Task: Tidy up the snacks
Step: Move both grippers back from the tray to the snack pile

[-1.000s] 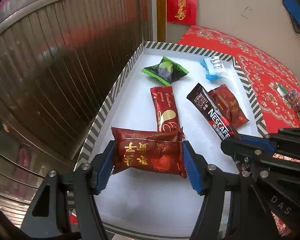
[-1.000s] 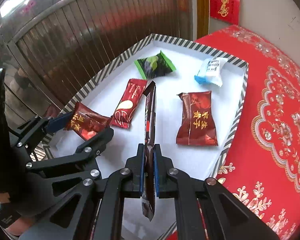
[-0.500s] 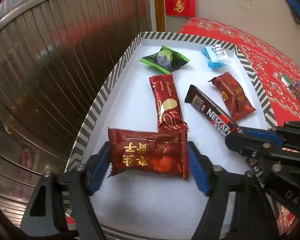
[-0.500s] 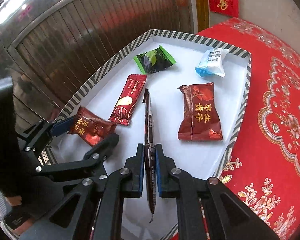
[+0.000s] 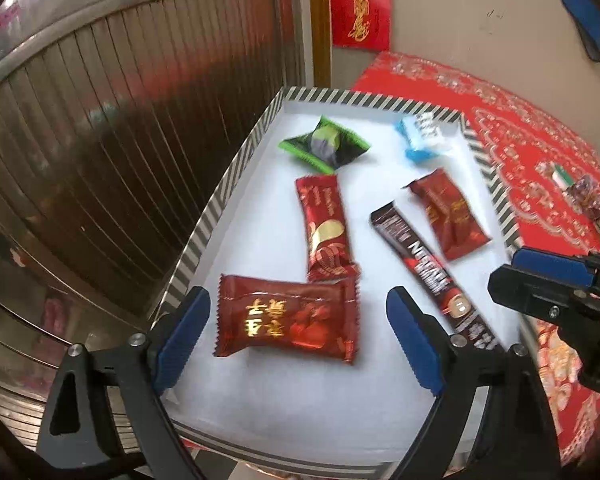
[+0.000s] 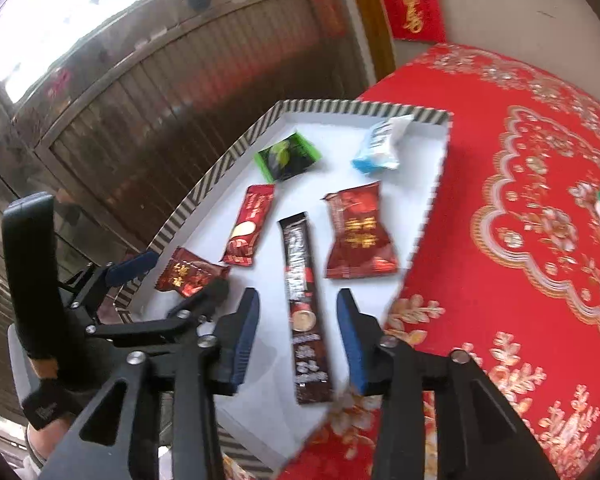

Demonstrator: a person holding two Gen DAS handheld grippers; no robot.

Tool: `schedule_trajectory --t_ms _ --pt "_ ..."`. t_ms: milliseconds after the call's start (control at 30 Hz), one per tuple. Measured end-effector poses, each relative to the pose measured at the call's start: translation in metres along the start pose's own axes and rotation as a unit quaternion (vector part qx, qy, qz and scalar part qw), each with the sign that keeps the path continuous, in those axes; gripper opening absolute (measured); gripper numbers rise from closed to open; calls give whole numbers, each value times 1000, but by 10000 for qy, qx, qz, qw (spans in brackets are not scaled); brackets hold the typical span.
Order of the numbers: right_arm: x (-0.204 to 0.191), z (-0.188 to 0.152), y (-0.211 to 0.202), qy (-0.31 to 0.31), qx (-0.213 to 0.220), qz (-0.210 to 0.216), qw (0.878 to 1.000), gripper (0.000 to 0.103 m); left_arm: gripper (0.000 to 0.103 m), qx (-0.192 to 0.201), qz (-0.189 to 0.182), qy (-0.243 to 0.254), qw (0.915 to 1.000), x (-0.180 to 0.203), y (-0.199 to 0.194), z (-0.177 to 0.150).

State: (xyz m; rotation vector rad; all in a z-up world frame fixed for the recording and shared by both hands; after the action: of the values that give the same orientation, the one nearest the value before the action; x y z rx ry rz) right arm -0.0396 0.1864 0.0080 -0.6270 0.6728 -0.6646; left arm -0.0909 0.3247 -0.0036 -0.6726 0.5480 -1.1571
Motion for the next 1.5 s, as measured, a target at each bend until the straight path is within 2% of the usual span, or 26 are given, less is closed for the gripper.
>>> schedule_trajectory --t_ms 333,567,633,767,1067,1267,1500 --pt "57 -4 -29 408 172 -298 9986 47 92 107 -278 289 9991 47 -10 15" --pt "109 -8 -59 673 280 -661 9951 51 92 -109 -865 643 9941 104 -11 24" --pt "123 -9 -66 759 293 -727 9940 51 92 -103 -909 799 9926 120 -13 27" --pt "153 -9 -80 839 289 -983 9912 51 92 -206 -1212 1064 9867 159 -15 35" --pt "211 -7 -102 1166 325 -1234 9850 55 92 -172 -1298 1324 9825 221 -6 53" --pt "234 1 -106 1216 301 -1201 9848 55 92 -247 -1266 1378 9820 255 7 68" --pt "264 8 -114 1226 268 -1292 9837 55 92 -441 -1205 1052 9861 282 33 90"
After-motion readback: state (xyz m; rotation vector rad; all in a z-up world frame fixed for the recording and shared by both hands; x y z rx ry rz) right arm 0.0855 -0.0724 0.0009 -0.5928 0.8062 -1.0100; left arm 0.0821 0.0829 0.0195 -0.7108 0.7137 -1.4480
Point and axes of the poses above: each gripper's, at about its wrist camera, not at the fingertips, and y roughly the way its jaws point, x to its right, z to its top, the point moved 6 cm from there along y, roughly the way its jaws point, and after that the axes turned 5 degrees about x, right-handed, at the moved point
